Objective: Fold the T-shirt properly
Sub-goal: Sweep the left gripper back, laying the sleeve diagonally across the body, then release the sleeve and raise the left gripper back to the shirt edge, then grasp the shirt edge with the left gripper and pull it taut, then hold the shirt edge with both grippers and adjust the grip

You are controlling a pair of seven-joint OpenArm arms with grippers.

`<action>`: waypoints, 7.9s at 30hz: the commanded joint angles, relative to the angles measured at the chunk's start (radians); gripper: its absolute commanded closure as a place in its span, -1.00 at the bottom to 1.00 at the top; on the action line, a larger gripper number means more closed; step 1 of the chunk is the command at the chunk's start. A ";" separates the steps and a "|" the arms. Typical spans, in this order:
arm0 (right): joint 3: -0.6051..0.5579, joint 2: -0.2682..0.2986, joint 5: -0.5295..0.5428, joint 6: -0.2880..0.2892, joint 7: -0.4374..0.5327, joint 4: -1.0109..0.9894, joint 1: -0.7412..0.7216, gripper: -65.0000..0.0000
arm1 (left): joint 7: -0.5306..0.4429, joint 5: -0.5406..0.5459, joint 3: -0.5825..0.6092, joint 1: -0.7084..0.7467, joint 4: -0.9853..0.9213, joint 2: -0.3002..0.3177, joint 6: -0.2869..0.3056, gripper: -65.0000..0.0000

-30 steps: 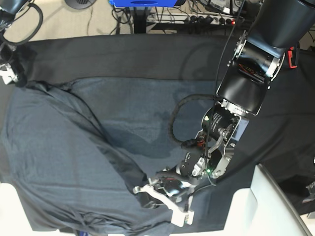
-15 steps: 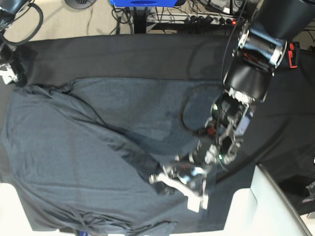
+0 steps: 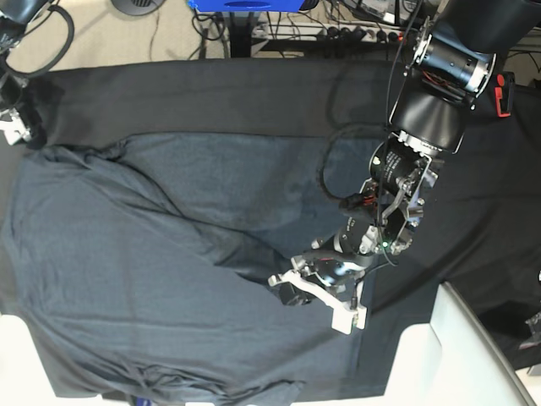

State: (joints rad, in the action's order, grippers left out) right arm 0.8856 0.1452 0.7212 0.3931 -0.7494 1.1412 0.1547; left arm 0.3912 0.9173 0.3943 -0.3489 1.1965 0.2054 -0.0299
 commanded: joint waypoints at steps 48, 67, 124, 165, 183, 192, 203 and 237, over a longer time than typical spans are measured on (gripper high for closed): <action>0.008 0.087 0.010 0.175 0.003 -0.135 -0.097 -0.35 | -0.019 -0.106 -0.389 0.660 0.409 0.217 0.011 0.18; 0.002 0.192 0.007 0.175 0.113 -0.499 -0.264 -0.33 | -0.018 -0.105 -0.489 0.822 0.371 0.072 0.012 -0.16; 0.008 0.167 -0.101 0.175 0.109 -0.499 -0.252 0.99 | -0.025 -0.109 -0.433 0.584 0.108 -0.033 0.012 0.32; 0.134 0.047 -0.101 0.106 -0.344 0.155 -0.030 1.00 | 0.182 -0.111 -0.644 0.927 0.598 -0.001 0.008 1.00; 0.126 0.018 -0.102 0.053 -0.319 0.150 0.000 1.00 | 0.176 -0.116 -0.637 0.948 0.466 0.001 0.008 1.00; 0.068 0.026 -0.104 0.053 -0.207 0.001 -0.022 1.00 | 0.176 -0.116 -0.634 0.908 0.468 0.001 0.008 1.00; 0.080 0.020 -0.096 0.053 -0.186 -0.002 -0.013 -0.14 | 0.176 -0.116 -0.634 0.904 0.468 0.001 0.008 1.00; 0.094 -0.151 -0.101 0.120 -0.309 0.224 0.079 0.11 | 0.177 -0.116 -0.642 0.904 0.468 0.001 0.008 1.00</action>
State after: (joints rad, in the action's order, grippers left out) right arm 0.9768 -0.0139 0.6151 0.5087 -1.0538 1.3544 0.2310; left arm 0.5804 0.7933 -0.2417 0.5514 1.6489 0.1993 -0.0265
